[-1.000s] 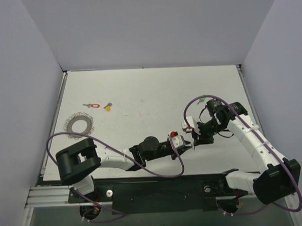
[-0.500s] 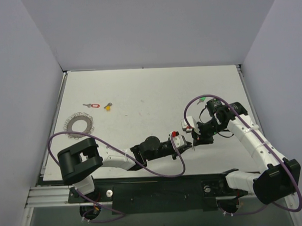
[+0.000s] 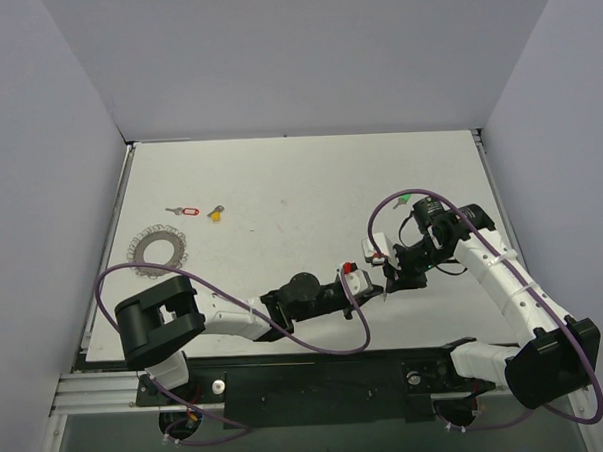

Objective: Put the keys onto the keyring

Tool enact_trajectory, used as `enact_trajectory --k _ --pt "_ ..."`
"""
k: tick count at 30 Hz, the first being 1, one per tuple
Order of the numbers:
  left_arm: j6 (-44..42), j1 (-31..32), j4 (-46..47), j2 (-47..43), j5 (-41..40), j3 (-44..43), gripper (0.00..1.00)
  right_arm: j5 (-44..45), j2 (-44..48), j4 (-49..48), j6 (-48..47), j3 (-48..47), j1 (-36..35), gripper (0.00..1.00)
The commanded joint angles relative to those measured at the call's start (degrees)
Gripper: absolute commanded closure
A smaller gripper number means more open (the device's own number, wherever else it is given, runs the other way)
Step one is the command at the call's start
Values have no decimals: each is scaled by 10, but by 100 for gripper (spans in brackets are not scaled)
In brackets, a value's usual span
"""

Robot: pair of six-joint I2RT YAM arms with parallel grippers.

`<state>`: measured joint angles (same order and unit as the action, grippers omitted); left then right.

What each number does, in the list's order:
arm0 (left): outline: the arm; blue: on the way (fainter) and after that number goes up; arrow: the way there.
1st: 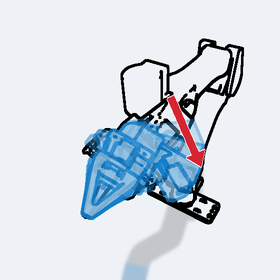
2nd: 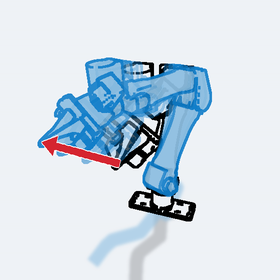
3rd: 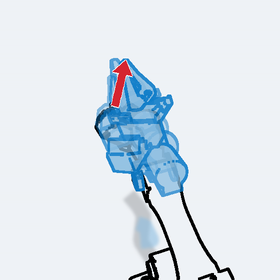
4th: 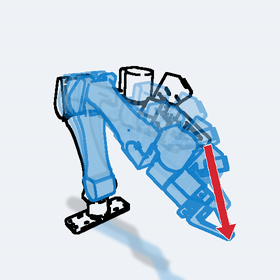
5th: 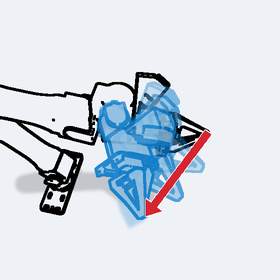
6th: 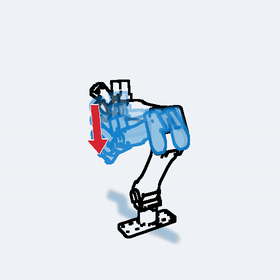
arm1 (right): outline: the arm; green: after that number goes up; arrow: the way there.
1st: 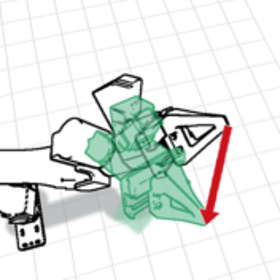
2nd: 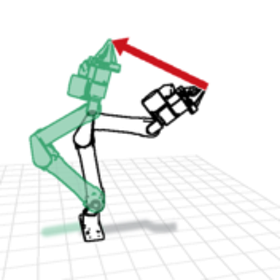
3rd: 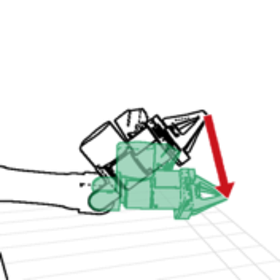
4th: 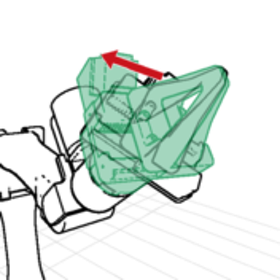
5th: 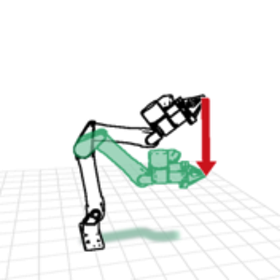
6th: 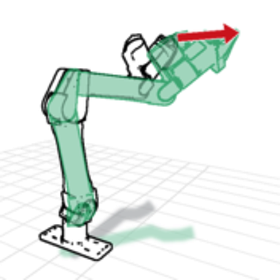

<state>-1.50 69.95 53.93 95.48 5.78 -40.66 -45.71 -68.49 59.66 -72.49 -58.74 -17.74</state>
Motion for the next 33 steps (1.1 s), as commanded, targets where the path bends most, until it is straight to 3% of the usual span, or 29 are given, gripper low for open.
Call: enact_trajectory --k 1,7,11,33 --pt "11 4 64 -7 -13 -2 100 -33 1 31 -13 -14 -2 97" --pt "40 3 98 -11 -23 18 100 -71 7 32 -19 -10 23 76" --pt "46 3 109 -13 -24 27 100 -103 18 34 -19 -8 50 69" --pt "79 1 172 -21 -38 67 100 -197 43 38 -106 43 121 65"
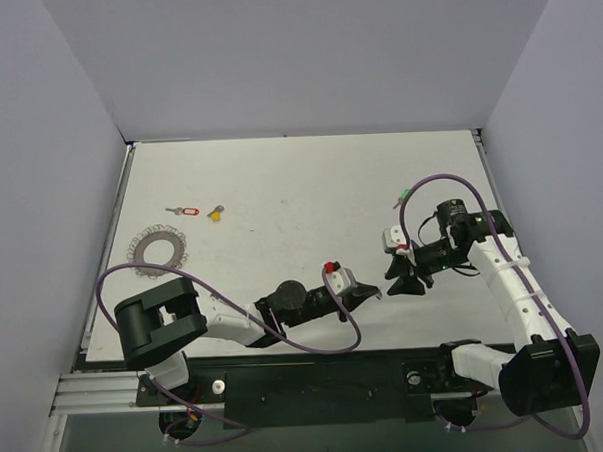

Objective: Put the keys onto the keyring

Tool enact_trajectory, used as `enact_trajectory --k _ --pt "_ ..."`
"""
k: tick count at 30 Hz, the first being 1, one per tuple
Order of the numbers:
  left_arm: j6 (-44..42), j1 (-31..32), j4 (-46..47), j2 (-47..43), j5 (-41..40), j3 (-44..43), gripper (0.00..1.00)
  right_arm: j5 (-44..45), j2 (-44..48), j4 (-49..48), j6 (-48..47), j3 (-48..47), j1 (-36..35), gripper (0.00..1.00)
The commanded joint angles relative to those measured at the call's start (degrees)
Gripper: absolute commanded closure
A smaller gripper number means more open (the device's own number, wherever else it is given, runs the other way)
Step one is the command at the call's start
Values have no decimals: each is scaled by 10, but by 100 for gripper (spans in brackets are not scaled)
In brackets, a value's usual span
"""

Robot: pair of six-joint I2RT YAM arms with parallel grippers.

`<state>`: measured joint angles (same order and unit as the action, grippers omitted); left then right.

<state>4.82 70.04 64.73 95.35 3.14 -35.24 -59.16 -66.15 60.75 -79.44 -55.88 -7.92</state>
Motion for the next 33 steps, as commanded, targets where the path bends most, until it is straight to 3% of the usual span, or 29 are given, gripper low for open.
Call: enact_trajectory --k 1,8,33 --pt "16 0 67 -21 -14 17 100 -72 22 27 -39 19 29 62" --pt "13 0 66 -38 -16 30 100 -85 14 26 -57 32 35 57" --pt "30 -4 113 -49 -20 46 100 -110 7 27 -60 40 35 55"
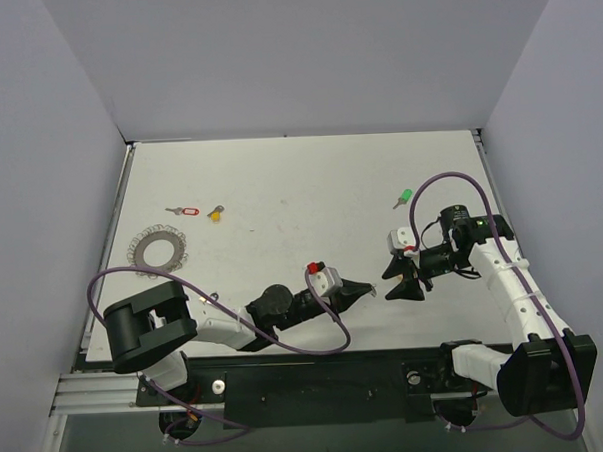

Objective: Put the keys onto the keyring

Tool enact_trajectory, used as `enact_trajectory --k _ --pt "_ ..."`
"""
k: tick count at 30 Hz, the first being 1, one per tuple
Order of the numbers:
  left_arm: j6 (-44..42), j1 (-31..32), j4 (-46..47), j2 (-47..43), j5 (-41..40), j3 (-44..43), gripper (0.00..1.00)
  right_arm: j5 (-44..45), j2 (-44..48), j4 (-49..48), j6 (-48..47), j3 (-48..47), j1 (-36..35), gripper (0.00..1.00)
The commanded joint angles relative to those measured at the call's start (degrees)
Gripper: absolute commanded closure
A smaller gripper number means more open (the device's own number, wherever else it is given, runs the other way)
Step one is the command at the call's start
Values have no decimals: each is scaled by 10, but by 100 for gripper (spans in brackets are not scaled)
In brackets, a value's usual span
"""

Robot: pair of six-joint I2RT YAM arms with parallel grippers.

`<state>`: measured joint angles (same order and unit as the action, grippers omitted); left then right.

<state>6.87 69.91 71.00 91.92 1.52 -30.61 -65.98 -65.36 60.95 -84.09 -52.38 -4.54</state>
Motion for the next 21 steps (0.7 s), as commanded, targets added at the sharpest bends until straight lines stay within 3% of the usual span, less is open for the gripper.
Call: enact_trajectory --k 1,11,21 --pt "10 -3 53 -14 -3 -1 100 -42 -2 24 -14 5 1 55" --pt "17 -4 63 -8 4 -5 100 -64 3 24 -24 6 3 58" --pt "24 -4 69 5 17 -17 100 -72 -1 22 -49 9 3 77"
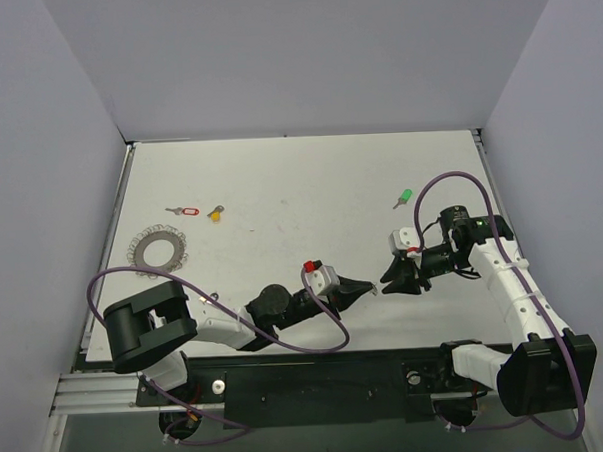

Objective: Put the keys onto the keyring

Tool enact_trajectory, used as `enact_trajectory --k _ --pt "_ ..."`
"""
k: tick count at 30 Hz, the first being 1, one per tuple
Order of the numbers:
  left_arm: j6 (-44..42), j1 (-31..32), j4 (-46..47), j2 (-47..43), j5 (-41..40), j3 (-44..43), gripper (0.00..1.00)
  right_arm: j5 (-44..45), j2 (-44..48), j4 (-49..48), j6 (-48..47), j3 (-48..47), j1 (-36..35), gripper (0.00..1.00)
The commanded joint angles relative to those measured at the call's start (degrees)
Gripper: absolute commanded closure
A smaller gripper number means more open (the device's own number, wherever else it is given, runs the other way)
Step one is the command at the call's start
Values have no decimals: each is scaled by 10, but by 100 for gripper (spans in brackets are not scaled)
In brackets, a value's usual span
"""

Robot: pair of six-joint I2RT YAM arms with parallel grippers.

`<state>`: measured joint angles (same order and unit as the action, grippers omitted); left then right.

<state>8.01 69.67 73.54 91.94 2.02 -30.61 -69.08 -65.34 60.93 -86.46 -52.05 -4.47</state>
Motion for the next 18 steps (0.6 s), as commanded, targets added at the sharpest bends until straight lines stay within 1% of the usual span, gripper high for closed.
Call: enact_trajectory --k 1,2,9,18 --pt "12 -1 43 6 15 -18 100 -42 -1 21 -26 4 3 80" --pt "14 -1 45 6 15 -18 100 -43 -3 21 -27 4 3 83" --pt "23 -1 52 13 25 -22 100 -54 -2 22 -32 5 2 89" --pt "29 -1 64 22 26 -26 100 -57 -4 20 -32 10 -8 91"
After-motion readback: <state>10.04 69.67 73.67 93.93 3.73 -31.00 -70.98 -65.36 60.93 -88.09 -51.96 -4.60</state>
